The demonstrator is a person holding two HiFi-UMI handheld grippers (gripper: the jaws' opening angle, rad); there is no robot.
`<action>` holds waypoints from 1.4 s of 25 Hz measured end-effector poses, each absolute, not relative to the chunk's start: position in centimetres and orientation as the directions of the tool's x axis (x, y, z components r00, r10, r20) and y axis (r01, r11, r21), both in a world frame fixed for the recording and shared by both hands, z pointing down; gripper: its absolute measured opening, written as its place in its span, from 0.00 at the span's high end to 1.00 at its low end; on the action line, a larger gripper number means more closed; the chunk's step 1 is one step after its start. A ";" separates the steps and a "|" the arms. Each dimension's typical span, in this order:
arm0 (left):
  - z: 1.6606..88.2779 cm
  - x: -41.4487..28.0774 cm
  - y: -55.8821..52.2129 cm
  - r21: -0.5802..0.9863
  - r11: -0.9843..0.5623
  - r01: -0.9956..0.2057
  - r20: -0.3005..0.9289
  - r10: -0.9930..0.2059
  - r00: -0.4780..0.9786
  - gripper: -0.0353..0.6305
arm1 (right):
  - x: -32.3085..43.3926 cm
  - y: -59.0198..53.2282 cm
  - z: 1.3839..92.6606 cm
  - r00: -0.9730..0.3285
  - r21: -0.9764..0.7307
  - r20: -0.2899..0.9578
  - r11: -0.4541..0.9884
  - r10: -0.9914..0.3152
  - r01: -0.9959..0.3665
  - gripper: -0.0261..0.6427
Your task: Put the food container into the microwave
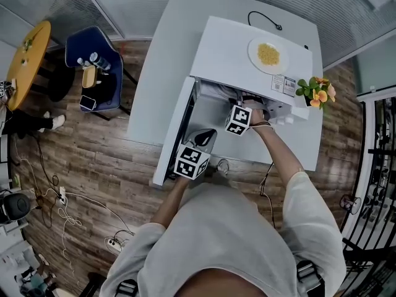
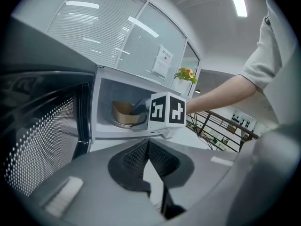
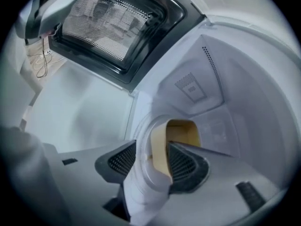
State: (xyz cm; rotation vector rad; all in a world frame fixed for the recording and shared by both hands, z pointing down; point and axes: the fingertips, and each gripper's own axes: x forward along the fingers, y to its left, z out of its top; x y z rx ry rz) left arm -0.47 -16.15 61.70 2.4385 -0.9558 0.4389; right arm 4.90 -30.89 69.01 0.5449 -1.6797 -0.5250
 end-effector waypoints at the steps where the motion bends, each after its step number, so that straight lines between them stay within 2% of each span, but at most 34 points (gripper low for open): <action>1: 61.6 -0.5 -16.0 0.315 -0.642 -0.699 0.453 -0.545 0.705 0.93 | 4.9 -30.7 68.9 -0.156 0.618 0.769 0.783 -0.620 -0.066 0.69; 11: 61.1 -0.2 -14.9 0.300 -0.662 -0.686 0.447 -0.538 0.715 0.93 | 5.2 -28.8 68.3 -0.148 0.636 0.755 0.768 -0.639 -0.070 0.70; 17: 60.7 0.1 -14.6 0.290 -0.677 -0.677 0.444 -0.532 0.721 0.93 | 5.6 -27.8 67.7 -0.151 0.654 0.735 0.750 -0.661 -0.101 0.85; 22: 60.7 0.4 -14.6 0.284 -0.685 -0.671 0.444 -0.526 0.725 0.93 | 6.1 -27.0 67.4 -0.152 0.647 0.733 0.749 -0.663 -0.143 0.92; 35: 60.2 1.8 -15.6 0.260 -0.713 -0.652 0.443 -0.512 0.736 0.93 | 6.8 -24.9 64.9 -0.221 0.561 0.710 0.727 -0.668 -0.395 0.94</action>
